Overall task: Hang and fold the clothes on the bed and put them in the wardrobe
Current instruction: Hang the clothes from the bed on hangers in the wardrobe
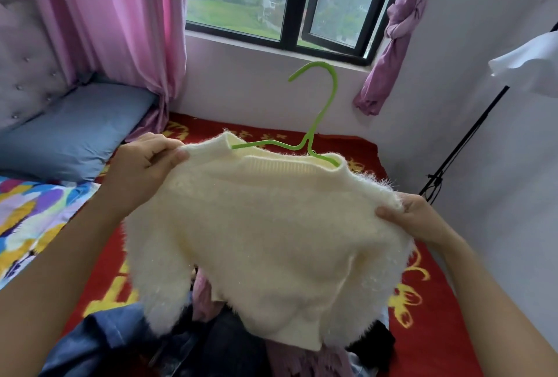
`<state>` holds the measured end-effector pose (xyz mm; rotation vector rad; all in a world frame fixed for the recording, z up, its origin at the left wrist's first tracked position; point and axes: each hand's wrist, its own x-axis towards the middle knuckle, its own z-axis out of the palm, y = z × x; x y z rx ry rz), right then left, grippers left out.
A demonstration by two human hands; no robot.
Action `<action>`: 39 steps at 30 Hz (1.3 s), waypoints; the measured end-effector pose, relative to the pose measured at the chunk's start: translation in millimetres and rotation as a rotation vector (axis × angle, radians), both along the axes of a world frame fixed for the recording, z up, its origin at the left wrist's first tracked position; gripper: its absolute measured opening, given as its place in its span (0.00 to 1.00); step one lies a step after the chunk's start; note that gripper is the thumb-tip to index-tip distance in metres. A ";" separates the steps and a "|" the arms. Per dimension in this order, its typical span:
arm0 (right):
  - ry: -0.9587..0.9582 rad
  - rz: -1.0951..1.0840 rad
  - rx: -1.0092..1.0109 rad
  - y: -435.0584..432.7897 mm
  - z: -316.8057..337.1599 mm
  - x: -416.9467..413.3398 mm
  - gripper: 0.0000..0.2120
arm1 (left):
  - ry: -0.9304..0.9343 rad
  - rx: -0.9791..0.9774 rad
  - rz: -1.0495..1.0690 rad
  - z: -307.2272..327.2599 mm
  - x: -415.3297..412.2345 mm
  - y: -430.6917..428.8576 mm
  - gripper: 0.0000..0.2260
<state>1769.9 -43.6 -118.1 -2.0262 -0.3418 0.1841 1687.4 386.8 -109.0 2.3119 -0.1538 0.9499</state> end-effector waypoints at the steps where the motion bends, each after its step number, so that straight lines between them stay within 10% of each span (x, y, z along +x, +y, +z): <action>1: 0.052 0.035 -0.063 -3.6 -0.2 -0.1 0.18 | -0.006 0.017 0.007 -0.2 -1.0 -2.4 0.05; 7: -0.079 0.090 -0.542 21.1 18.9 5.5 0.33 | -0.024 0.071 0.060 2.6 -3.5 -11.8 0.05; 15: -0.430 0.282 -0.472 120.5 81.7 5.9 0.07 | -0.042 0.027 0.067 5.0 -4.2 -8.2 0.06; 39: -0.520 0.875 -0.313 307.1 175.7 -33.9 0.15 | -0.053 0.044 0.532 83.6 -180.0 86.0 0.08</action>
